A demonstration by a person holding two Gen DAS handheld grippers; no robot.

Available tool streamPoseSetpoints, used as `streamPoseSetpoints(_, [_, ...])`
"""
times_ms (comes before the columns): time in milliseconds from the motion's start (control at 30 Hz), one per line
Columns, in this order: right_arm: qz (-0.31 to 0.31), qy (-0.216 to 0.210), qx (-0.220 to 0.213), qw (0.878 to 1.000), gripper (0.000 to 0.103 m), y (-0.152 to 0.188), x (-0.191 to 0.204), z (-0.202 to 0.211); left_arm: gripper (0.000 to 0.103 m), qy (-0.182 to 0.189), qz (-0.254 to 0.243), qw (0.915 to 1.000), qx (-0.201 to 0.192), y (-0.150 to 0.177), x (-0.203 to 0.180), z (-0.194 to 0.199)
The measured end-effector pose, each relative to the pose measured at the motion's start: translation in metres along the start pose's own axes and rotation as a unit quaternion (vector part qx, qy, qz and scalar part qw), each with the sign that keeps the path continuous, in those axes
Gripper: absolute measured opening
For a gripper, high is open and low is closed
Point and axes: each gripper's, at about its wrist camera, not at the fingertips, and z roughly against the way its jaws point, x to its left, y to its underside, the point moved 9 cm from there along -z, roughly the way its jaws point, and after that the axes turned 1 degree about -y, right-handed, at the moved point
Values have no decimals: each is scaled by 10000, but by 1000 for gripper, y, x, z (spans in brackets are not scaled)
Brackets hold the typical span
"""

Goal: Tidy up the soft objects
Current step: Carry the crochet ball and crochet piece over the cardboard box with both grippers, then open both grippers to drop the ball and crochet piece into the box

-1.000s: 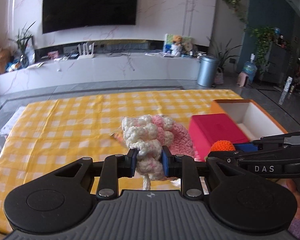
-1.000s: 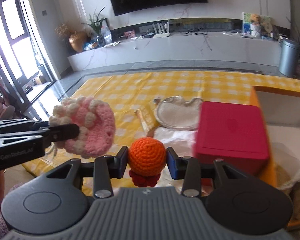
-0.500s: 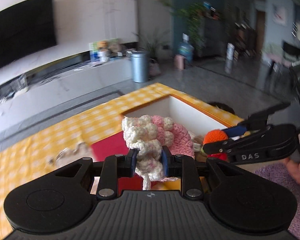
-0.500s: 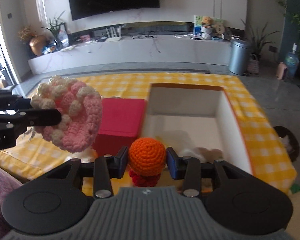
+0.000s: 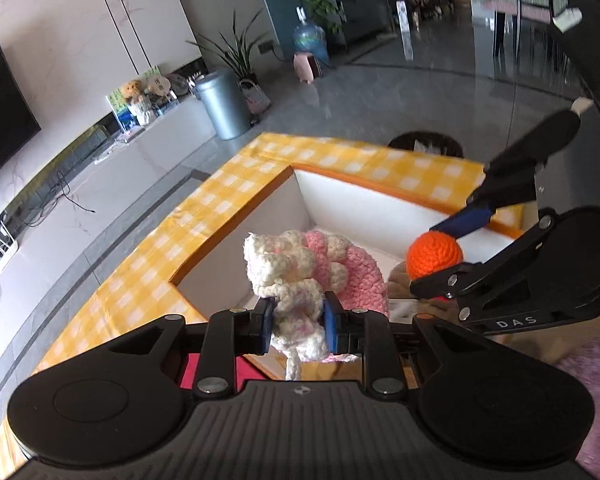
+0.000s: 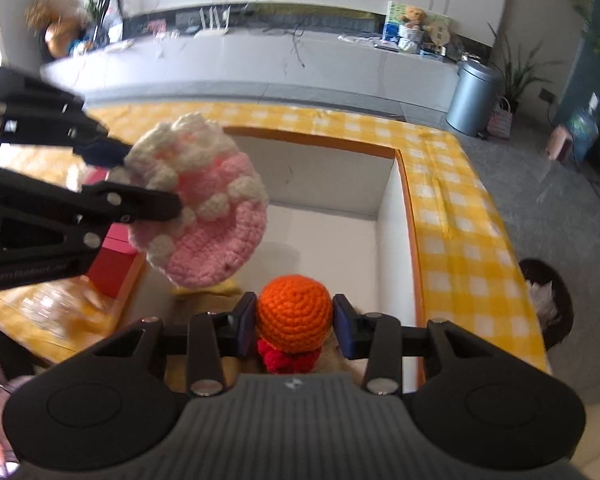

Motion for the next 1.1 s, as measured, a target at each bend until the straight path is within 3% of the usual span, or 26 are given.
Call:
streamPoseSetpoints(367, [347, -172, 411, 9984, 40, -21, -27, -82, 29, 16, -109, 9990, 442, 5, 8, -60])
streamPoseSetpoints(533, [611, -18, 601, 9963, 40, -19, -27, -106, 29, 3, -308, 9974, 645, 12, 4, -74])
streamPoseSetpoints(800, [1242, 193, 913, 9879, 41, -10, -20, -119, 33, 27, -473, 9945, 932, 21, -2, -87])
streamPoseSetpoints(933, [1238, 175, 904, 9880, 46, -10, -19, -111, 42, 62, -400, 9949, 922, 22, -3, -83])
streamPoseSetpoints(1100, [1228, 227, 880, 9883, 49, -11, -16, -100, 44, -60, -478, 9951, 859, 19, -1, -74])
